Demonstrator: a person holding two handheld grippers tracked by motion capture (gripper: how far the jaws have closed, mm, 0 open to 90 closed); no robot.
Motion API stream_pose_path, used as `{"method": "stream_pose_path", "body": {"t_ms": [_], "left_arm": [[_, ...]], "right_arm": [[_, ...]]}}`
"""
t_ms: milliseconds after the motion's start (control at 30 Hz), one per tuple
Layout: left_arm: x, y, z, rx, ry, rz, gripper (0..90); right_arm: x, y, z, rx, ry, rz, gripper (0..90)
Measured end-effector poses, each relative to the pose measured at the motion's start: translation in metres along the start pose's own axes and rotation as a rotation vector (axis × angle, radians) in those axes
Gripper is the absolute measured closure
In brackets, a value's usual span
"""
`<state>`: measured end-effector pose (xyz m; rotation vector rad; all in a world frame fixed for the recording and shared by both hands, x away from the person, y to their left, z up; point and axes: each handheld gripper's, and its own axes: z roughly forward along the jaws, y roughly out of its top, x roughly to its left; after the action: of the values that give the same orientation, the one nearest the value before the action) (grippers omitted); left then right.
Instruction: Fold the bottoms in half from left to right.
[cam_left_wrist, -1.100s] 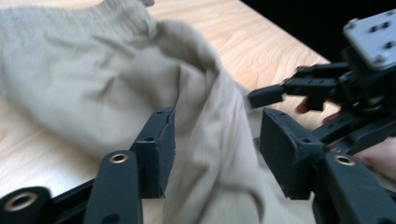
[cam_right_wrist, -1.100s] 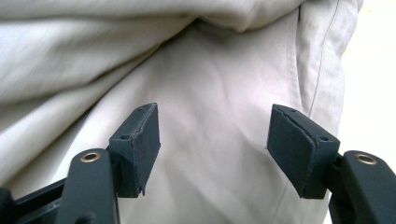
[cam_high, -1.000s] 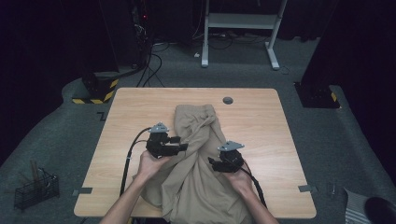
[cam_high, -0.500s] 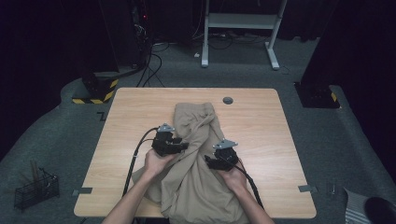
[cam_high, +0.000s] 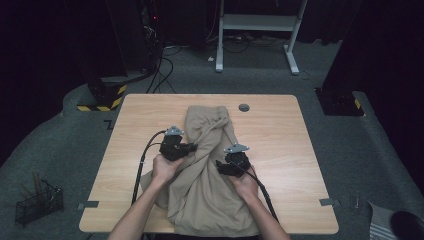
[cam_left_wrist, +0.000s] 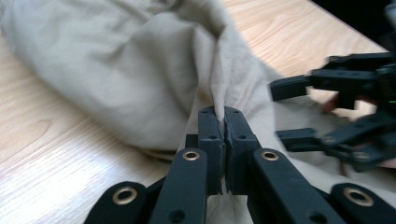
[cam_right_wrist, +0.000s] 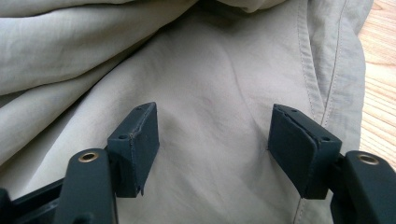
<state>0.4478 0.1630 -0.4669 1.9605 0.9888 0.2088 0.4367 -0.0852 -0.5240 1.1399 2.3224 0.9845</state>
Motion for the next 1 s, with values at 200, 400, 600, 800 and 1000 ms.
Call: {"method": "stream_pose_path", "body": {"t_ms": [200, 400, 600, 800, 1000], "left_arm": [[-0.018, 0.005, 0.003, -0.003, -0.034, 0.047, 87.3], [-0.019, 0.017, 0.009, -0.014, -0.026, 0.045, 87.3], [-0.020, 0.012, 0.011, 0.014, -0.024, 0.053, 81.0], [-0.012, 0.008, -0.014, -0.022, 0.015, 0.046, 58.3], [-0.001, -0.002, -0.032, -0.042, 0.026, 0.011, 45.5]], "right_arm": [[0.000, 0.003, 0.003, 0.000, -0.003, 0.006, 33.7], [0.002, 0.016, 0.017, 0.000, -0.019, 0.019, 33.7], [0.000, 0.019, 0.020, 0.003, -0.004, 0.019, 34.0], [-0.008, 0.013, -0.001, -0.024, 0.002, 0.044, 35.8], [-0.006, 0.000, -0.026, -0.043, 0.034, 0.017, 36.0]]}}
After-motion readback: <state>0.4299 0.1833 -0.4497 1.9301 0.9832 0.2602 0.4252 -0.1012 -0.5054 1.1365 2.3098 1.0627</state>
